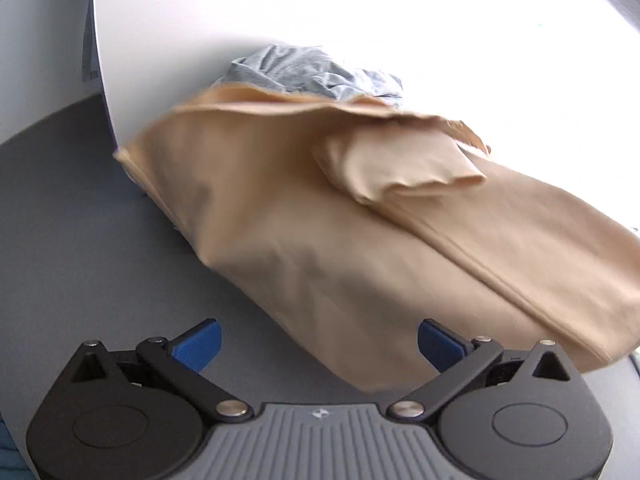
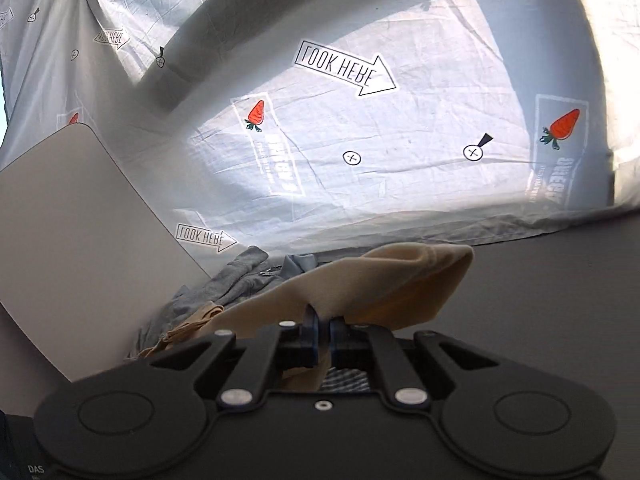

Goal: Fold clothes
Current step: 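Pull the beige shirt off the pile with the right gripper onto open table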

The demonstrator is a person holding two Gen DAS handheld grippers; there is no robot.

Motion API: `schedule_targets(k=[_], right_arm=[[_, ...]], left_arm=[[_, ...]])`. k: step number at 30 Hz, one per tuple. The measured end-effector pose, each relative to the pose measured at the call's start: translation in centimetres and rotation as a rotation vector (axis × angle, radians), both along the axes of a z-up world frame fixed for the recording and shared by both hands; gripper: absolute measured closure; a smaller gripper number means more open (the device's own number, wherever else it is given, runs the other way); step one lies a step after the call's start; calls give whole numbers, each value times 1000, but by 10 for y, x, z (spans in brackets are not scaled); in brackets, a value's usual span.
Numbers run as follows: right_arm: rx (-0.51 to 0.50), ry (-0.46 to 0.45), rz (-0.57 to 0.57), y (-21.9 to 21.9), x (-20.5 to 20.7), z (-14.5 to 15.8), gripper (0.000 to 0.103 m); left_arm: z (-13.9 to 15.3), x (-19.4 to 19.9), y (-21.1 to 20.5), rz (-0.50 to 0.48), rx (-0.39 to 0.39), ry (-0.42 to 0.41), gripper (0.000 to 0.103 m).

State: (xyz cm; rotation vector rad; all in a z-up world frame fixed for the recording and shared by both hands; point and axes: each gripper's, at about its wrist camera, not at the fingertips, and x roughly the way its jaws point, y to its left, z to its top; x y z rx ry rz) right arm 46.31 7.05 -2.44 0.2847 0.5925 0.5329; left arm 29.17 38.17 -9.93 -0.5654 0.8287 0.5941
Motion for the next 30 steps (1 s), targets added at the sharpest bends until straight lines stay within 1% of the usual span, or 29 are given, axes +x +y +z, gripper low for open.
schedule_targets(k=[1, 3, 5, 6, 7, 9, 11, 13, 15, 17, 19, 21, 24, 27, 30], right_arm=[[-74, -44, -61, -29, -7, 3, 98], [-175, -48, -195, -85, -11, -4, 98], [-291, 64, -308, -149, -12, -24, 97], [-346, 119, -362, -180, -12, -33, 96], [-371, 151, -405, -197, -20, -41, 95], [-416, 215, -487, -231, -34, -57, 93], [-410, 233, -492, -245, -49, -64, 90], [-403, 250, -494, -257, -62, -72, 83], [-391, 260, -427, -252, -62, -77, 83], [-392, 255, -362, -243, -60, -81, 79], [-408, 228, -291, -225, -57, -82, 69], [-411, 211, -202, -201, -45, -86, 63], [-430, 183, -61, -160, -25, -94, 57], [-443, 164, 75, -116, -5, -106, 56], [-436, 151, 252, -59, 13, -123, 53]], left_arm=[[2, -1, -13, -18, -1, -4, 0], [0, 0, -41, -64, -15, -2, 0], [-4, 5, -64, -114, -41, 12, 0], [-4, 6, -85, -141, -58, 22, 0], [-6, 8, -103, -169, -72, 29, 0], [-16, 17, -125, -226, -92, 36, 0], [-22, 22, -146, -264, -93, 46, 0], [-28, 26, -164, -286, -87, 51, 0], [-30, 31, -176, -301, -94, 58, 0], [-30, 36, -181, -304, -86, 69, 0], [-31, 42, -183, -301, -70, 84, 0], [-30, 46, -181, -284, -51, 101, 0], [-34, 56, -165, -233, -43, 117, 0], [-40, 64, -147, -177, -32, 133, 0], [-49, 72, -128, -136, -16, 167, 0]])
